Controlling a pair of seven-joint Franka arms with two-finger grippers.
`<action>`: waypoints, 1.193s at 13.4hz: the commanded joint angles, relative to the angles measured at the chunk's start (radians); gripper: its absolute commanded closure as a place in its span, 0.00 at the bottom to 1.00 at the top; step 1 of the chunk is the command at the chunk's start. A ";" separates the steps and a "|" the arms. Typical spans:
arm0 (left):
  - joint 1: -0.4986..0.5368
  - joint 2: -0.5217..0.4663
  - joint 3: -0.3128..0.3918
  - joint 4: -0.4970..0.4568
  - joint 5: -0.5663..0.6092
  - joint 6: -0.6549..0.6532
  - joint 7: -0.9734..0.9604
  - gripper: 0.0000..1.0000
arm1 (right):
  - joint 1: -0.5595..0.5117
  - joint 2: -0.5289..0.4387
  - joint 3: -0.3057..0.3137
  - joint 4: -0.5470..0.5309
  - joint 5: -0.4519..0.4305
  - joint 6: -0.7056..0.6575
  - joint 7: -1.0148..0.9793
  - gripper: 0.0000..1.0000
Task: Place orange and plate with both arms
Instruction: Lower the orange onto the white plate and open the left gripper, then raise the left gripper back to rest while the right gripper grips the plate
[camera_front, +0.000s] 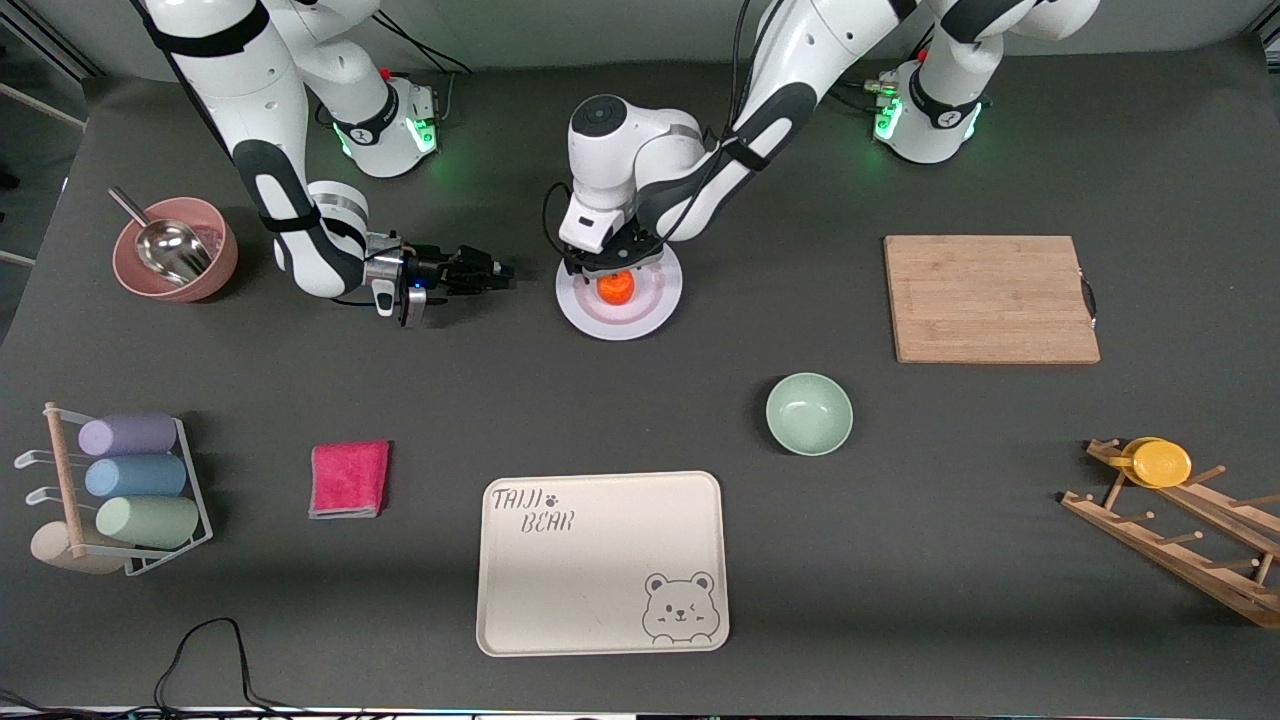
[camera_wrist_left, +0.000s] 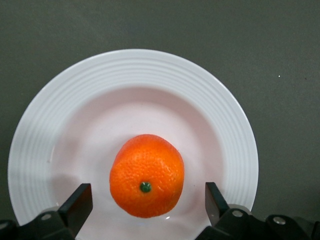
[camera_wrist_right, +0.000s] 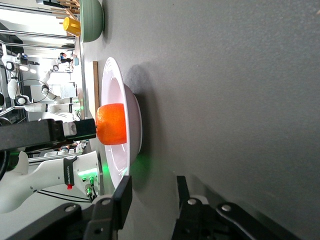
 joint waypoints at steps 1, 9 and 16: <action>0.009 -0.076 0.008 0.012 0.019 -0.094 0.014 0.00 | -0.007 0.061 -0.005 0.021 0.030 -0.059 -0.065 0.57; 0.211 -0.383 0.001 0.014 -0.350 -0.433 0.538 0.00 | 0.005 0.067 0.014 0.030 0.112 -0.058 -0.073 0.57; 0.641 -0.624 0.011 0.014 -0.488 -0.800 1.346 0.00 | 0.059 0.084 0.107 0.068 0.283 -0.047 -0.067 0.57</action>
